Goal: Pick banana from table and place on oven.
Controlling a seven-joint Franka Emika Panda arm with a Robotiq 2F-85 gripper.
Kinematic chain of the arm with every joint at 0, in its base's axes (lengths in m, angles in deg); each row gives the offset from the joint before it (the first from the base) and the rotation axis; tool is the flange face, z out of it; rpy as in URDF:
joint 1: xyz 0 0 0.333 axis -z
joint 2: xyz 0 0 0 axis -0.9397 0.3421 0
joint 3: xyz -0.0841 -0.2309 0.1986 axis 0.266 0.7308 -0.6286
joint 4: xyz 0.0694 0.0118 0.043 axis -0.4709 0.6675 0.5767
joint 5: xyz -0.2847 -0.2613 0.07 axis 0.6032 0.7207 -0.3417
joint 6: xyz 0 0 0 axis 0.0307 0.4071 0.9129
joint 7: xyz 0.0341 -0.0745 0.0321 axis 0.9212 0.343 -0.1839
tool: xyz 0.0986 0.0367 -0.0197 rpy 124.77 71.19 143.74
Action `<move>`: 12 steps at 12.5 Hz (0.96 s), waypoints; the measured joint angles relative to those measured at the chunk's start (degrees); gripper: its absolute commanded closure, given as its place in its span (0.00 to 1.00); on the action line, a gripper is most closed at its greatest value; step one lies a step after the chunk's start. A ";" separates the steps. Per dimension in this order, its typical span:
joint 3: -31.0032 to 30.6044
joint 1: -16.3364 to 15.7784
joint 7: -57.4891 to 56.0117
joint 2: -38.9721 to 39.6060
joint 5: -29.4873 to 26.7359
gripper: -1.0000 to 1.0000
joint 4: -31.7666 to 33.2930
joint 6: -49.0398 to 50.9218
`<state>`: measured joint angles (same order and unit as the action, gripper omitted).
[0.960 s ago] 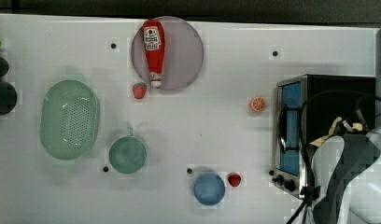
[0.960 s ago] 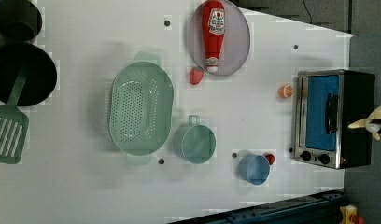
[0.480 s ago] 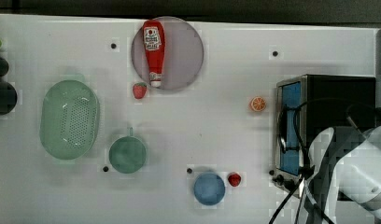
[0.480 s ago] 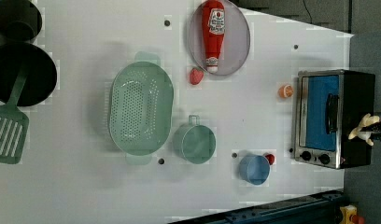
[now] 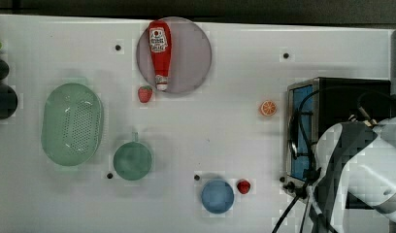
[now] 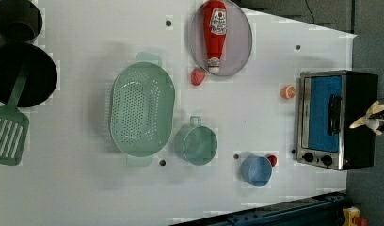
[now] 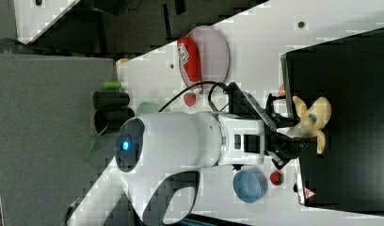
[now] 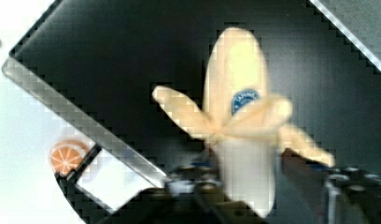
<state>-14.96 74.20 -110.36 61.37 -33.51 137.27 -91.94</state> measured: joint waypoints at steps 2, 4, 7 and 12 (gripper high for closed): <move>-0.34 0.07 -0.07 -0.17 -0.35 0.06 -0.22 -0.34; 0.36 -0.41 -0.13 -0.27 -0.46 0.00 -0.50 -0.64; -2.18 0.06 -0.13 -0.51 -1.23 0.00 -0.73 2.85; -17.15 -2.24 5.81 -8.41 -5.50 0.00 -1.29 16.56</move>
<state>-32.11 71.96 -104.55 52.96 -39.02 135.98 -75.37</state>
